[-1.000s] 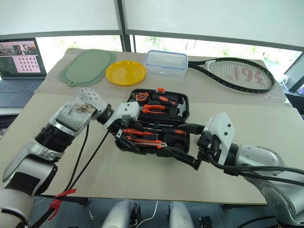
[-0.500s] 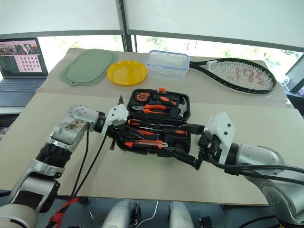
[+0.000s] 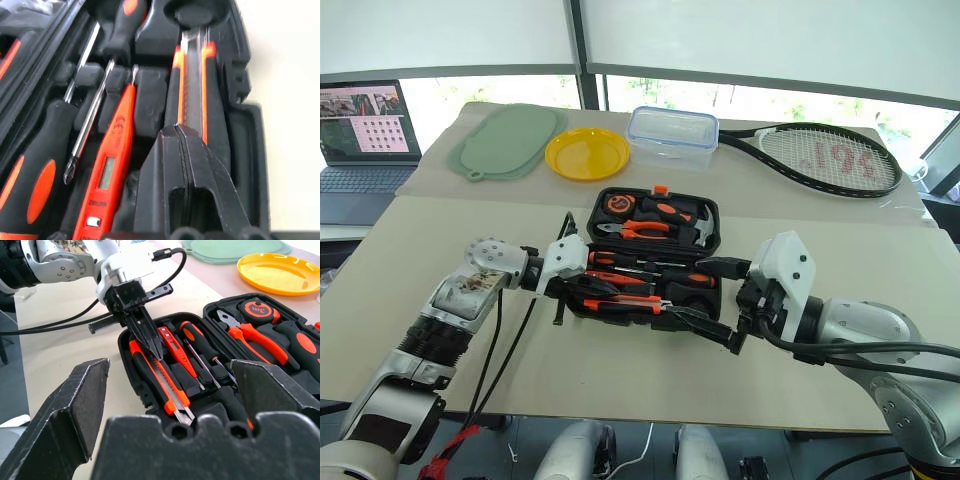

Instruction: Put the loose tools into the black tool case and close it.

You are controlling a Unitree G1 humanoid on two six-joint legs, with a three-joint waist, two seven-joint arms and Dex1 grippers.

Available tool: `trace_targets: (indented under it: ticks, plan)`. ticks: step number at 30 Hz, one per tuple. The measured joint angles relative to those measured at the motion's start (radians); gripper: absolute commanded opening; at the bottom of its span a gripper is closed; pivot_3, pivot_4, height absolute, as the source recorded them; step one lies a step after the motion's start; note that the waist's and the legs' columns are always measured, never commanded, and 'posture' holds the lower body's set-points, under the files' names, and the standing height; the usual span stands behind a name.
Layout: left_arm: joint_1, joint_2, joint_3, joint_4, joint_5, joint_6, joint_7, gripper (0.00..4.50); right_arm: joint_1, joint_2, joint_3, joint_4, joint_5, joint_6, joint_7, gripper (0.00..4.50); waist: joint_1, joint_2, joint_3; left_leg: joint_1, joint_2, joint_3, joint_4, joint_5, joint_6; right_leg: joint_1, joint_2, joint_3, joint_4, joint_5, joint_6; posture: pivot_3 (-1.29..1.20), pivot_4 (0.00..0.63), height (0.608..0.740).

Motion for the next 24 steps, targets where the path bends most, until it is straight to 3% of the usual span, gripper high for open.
trace_targets:
  ticks: [11, 17, 24]
  plan:
    - [0.002, -0.011, 0.009, 0.021, -0.004, -0.007, 0.037, 0.04, 0.0, 0.0, 0.004, 0.008, -0.001, 0.0, 0.001, 4.5, -0.001, 0.001, -0.002, 0.001, 0.0, 0.0, 0.0, 0.0, 0.0, 0.0, 0.0, 0.0, 0.0, 0.0, 0.0, 0.0, 0.15, 0.738]
    - [0.013, 0.017, 0.044, -0.158, -0.137, 0.193, -0.032, 0.04, 0.016, 0.0, 0.003, 0.01, -0.002, 0.0, 0.01, 4.5, -0.001, 0.001, -0.002, -0.001, 0.0, 0.0, 0.0, 0.0, 0.0, -0.001, 0.0, 0.0, 0.0, 0.0, 0.0, 0.0, 0.15, 0.738]
    - [0.035, 0.001, -0.03, -0.203, -0.088, 0.176, -0.012, 0.04, 0.014, 0.0, 0.007, 0.02, -0.003, 0.0, 0.018, 4.5, 0.001, 0.001, -0.002, 0.0, -0.001, 0.0, 0.0, 0.0, 0.0, 0.0, 0.0, 0.0, 0.0, 0.0, 0.0, 0.0, 0.15, 0.738]
